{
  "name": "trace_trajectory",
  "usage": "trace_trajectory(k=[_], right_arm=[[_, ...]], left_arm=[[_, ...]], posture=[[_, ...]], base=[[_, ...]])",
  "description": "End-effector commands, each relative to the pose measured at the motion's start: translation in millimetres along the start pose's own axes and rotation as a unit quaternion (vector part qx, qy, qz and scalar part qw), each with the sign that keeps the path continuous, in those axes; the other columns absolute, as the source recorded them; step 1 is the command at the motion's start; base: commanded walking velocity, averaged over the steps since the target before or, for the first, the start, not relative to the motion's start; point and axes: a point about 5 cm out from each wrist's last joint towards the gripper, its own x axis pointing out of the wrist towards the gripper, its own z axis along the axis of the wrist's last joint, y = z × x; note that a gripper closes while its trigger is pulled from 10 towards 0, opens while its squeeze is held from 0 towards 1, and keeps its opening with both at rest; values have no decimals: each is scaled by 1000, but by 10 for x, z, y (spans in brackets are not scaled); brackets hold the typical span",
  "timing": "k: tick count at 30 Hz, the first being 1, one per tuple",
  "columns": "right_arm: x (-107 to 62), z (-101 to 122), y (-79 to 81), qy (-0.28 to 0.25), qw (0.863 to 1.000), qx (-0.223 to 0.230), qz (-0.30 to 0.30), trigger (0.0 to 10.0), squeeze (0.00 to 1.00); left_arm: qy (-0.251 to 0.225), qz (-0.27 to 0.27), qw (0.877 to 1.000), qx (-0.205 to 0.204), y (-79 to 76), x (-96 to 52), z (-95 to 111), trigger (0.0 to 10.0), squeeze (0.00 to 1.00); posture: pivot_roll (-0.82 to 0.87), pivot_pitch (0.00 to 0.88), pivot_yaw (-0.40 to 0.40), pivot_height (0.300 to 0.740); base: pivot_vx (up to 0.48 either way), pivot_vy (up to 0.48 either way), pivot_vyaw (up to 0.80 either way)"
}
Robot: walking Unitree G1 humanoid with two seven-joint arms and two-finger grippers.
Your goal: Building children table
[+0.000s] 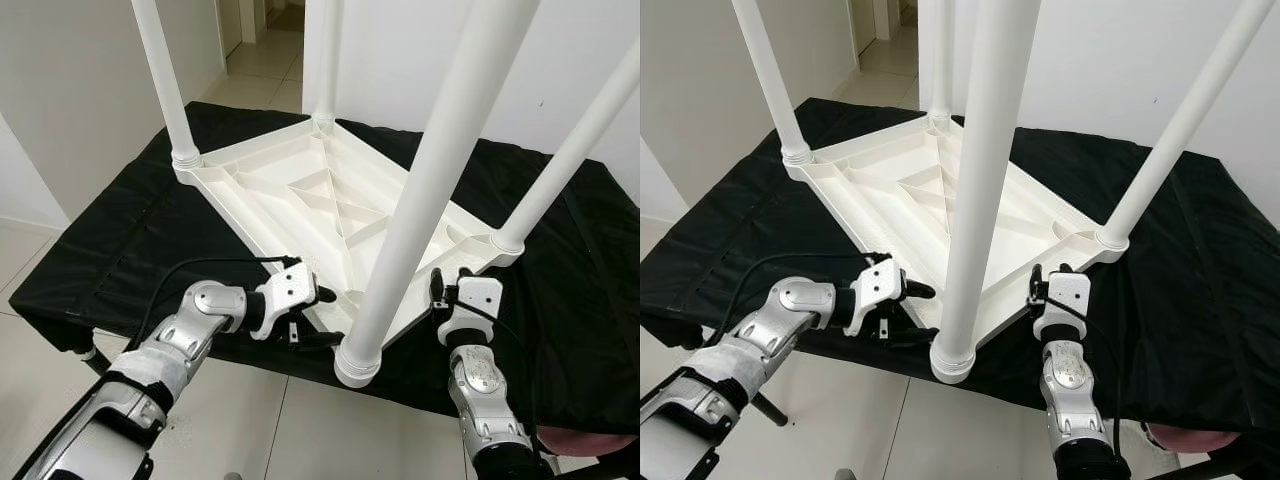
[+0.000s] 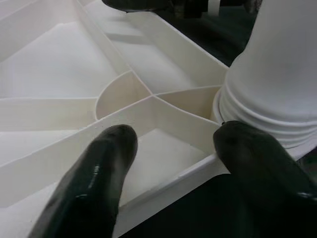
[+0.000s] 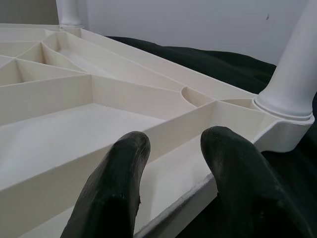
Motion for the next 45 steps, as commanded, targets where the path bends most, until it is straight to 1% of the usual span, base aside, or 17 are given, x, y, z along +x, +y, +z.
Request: trace_trajectory(k=[1, 3, 6, 8, 10, 11, 14, 16, 20, 28, 29, 30, 31, 32, 33, 39, 45], right_arm=[[-64, -118, -66, 29, 999, -5, -21, 10000, 0], [-43, 35, -62, -17, 999, 28, -26, 10000, 0], [-32, 117, -45, -39, 998, 49, -19, 10000, 0], [26, 372, 42, -90, 991, 97, 16, 10000, 0], [26, 372, 42, -90, 991, 97, 16, 10000, 0], [91, 637, 103, -130, 980, 142, 42, 10000, 0], [114, 733, 114, -143, 976, 158, 49, 10000, 0], [175, 923, 98, -167, 968, 180, 48, 10000, 0], [200, 997, 75, -178, 966, 181, 41, 10000, 0], [174, 903, 17, -152, 972, 174, 39, 10000, 0], [170, 896, 22, -148, 973, 175, 41, 10000, 0], [167, 896, 24, -145, 973, 176, 42, 10000, 0], [168, 891, 27, -142, 973, 176, 43, 10000, 0], [168, 889, 28, -139, 973, 177, 44, 10000, 0], [166, 884, 32, -138, 973, 178, 45, 10000, 0], [150, 847, 39, -129, 974, 177, 47, 10000, 0], [122, 785, -30, -117, 978, 170, 37, 10000, 0]], left_arm=[[17, -200, 979, -20, -258, -25, -71, 0, 0], [17, -202, 979, -26, -271, -44, -64, 0, 0], [17, -202, 979, -28, -275, -51, -58, 0, 0], [17, -202, 979, -33, -279, -60, -50, 0, 0], [17, -202, 979, -33, -279, -60, -50, 0, 0], [16, -202, 978, -36, -284, -64, -43, 0, 0], [16, -203, 978, -37, -286, -65, -38, 0, 0], [15, -204, 978, -40, -291, -61, -28, 0, 0], [15, -204, 978, -42, -296, -59, -19, 0, 0], [7, -177, 983, -53, -240, -36, 11, 0, 0], [6, -170, 984, -54, -223, -35, 21, 6941, 0], [5, -165, 985, -55, -213, -34, 29, 6941, 0], [-1, -164, 985, -62, -195, -39, 52, 10000, 0], [-5, -164, 984, -67, -184, -42, 68, 10000, 0], [-12, -168, 983, -77, -168, -62, 92, 10000, 1000], [-29, -160, 983, -83, -82, -143, 187, 10000, 1000], [-41, -130, 987, -79, 37, -241, 262, 10000, 1000]], posture=[[-87, 16, 20, 740], [-84, 17, 21, 740], [-84, 17, 21, 740], [-84, 17, 26, 740], [-84, 17, 26, 740], [-85, 16, 28, 740], [-85, 16, 28, 740], [-87, 16, 30, 740], [-87, 15, 31, 740], [-86, 16, 29, 740], [-85, 16, 28, 740], [-85, 16, 28, 740], [-84, 15, 28, 740], [-84, 15, 28, 740], [-84, 15, 28, 740], [-80, 15, 29, 740], [-77, 15, 22, 740]], base=[[0, 0, 0], [0, 0, 0], [0, 0, 0], [0, 0, 0], [0, 0, 0], [0, 0, 0], [0, 0, 0], [0, 0, 0], [0, 0, 0], [0, 0, 0], [0, 0, 0], [0, 0, 0], [0, 0, 0], [0, 0, 0], [0, 0, 0], [0, 0, 0], [0, 0, 0]])
